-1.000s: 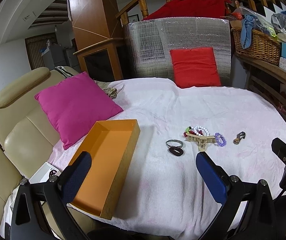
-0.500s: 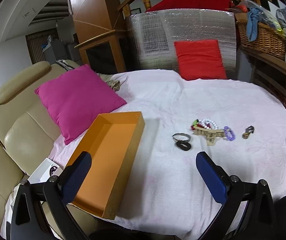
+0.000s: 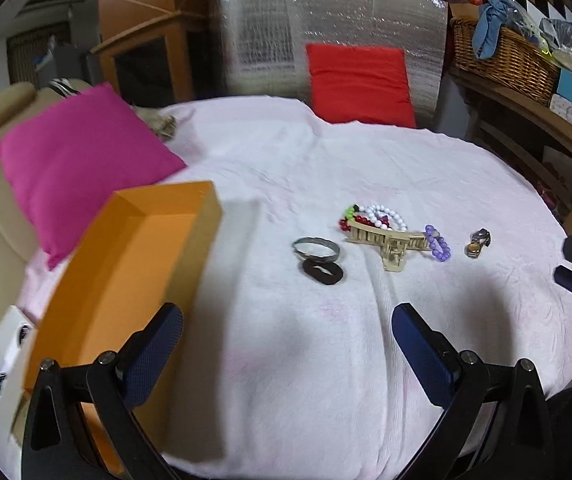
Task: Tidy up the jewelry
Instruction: 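Grasp the silver watch with the right tool while the left tool grasps the beige claw clip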
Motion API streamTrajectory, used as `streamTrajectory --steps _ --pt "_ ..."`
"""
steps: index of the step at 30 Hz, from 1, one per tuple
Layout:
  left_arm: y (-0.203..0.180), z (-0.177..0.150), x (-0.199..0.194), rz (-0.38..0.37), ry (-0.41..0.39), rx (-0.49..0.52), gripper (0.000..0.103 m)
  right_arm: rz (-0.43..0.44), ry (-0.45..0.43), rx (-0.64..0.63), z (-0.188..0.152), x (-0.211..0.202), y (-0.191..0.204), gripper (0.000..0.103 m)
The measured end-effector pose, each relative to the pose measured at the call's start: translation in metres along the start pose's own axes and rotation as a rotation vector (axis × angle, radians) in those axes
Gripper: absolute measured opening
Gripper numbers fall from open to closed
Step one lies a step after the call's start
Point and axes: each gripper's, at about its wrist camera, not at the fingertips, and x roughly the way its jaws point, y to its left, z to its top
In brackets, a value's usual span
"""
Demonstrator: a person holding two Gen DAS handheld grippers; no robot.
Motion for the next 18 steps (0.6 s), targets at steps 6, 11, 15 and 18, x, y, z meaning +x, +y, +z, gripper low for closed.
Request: streamTrajectory --steps 6,11,15,18 --pt "0.003 0.014 0.045 -0.010 0.036 -0.042 0.103 0.018 0.077 0.030 0.013 0.056 -0.015 0.058" --pt "0.005 0.019 0.070 -0.029 0.015 -0.064 0.103 0.047 0.111 0.023 0.021 0.094 -0.016 0.049" --pt "0.001 0.014 0.085 0.015 0.022 -0.015 0.103 0.043 0.136 0.051 0.021 0.109 -0.020 0.048" --pt "-0.004 0.015 0.089 -0.003 0.025 -0.008 0.103 0.062 0.143 0.058 0.020 0.111 -0.020 0.048"
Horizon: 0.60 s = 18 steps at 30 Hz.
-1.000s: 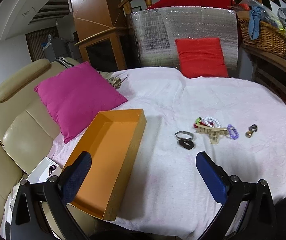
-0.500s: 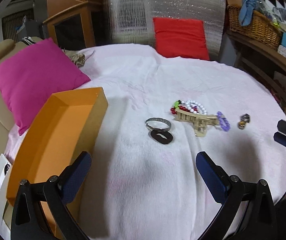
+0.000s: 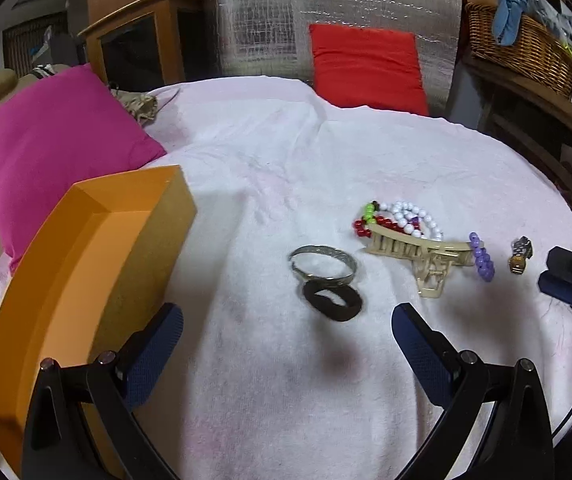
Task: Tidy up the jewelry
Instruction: 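Grasp the silver watch with the right tool while the left tool grasps the beige claw clip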
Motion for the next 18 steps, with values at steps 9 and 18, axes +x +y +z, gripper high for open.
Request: streamTrajectory --steps 9,18 --pt "-0.027 0.003 0.002 -0.045 -0.025 0.058 0.103 -0.024 -0.067 0.113 0.014 -0.008 -0.020 0.048" --pt "-0.078 0.020 0.020 -0.106 -0.039 0.151 0.103 -0.111 -0.108 0.361 0.051 -0.018 -0.087 0.048"
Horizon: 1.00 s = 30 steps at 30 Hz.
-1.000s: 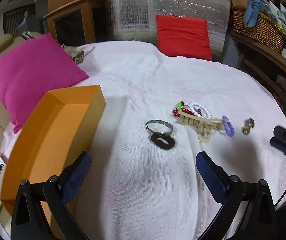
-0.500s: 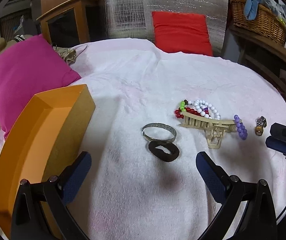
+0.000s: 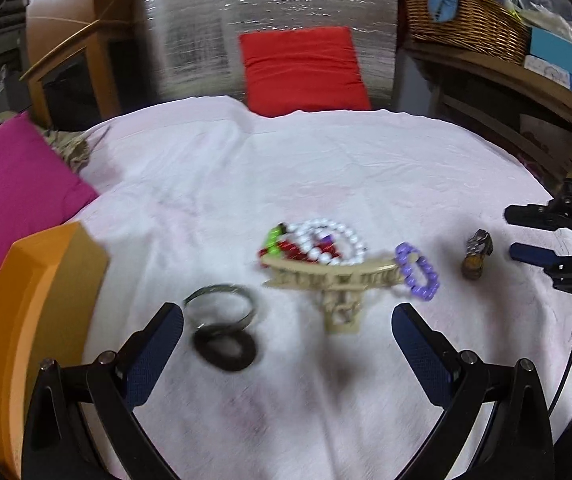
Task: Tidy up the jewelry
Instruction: 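Grasp the silver watch with the right tool while the left tool grasps the beige claw clip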
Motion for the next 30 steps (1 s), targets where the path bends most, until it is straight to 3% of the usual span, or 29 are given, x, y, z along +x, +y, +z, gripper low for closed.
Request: streamTrajectory --steps 7,12,22,27,30 --pt "-0.012 0.008 0.023 -0.054 0.035 0.011 0.099 -0.073 0.035 0.040 0.018 0.026 -0.010 0.048" --pt "-0.004 0.009 0.049 -0.099 0.113 -0.021 0.074 -0.121 0.076 0.036 0.016 0.045 -0.009 0.043" --pt "-0.003 0.007 0.066 -0.171 0.156 -0.036 0.054 -0.325 0.004 -0.169 0.006 0.060 0.017 0.043" --pt "-0.008 0.009 0.068 -0.196 0.164 -0.025 0.040 -0.439 -0.049 -0.283 0.002 0.065 0.024 0.017" --pt "-0.008 0.010 0.068 -0.217 0.159 -0.027 0.029 -0.454 -0.070 -0.311 -0.002 0.064 0.026 0.013"
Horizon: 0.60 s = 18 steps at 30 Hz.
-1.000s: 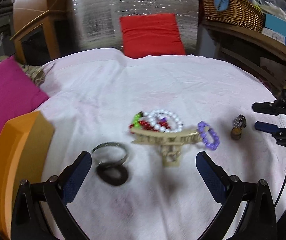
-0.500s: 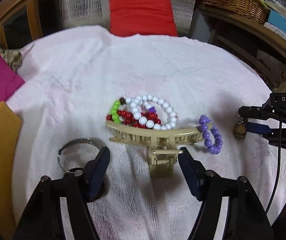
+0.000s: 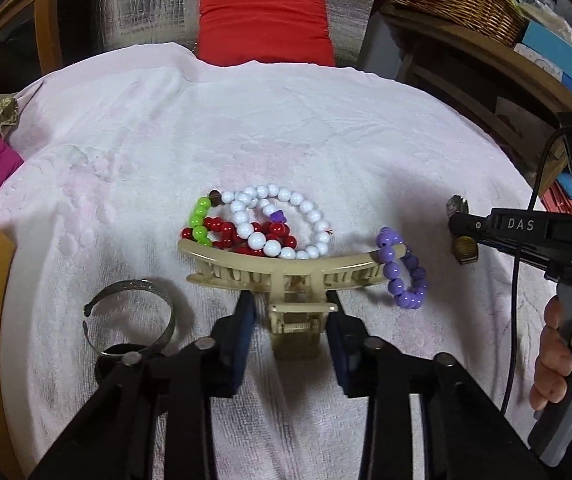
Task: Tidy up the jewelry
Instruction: 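Grasp the silver watch with the right tool while the left tool grasps the beige claw clip, then carry watch and clip into the orange box and open both tools to release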
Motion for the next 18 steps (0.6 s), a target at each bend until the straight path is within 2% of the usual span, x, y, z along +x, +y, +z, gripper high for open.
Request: streamTrajectory --steps 6,18 --pt "-0.003 -0.002 -0.015 -0.021 -0.034 0.032 0.028 0.050 -0.008 0.028 0.000 -0.007 -0.008 0.009" --pt "0.005 -0.018 -0.072 0.011 -0.119 0.122 0.028 0.193 -0.061 0.021 -0.003 -0.037 0.004 0.009"
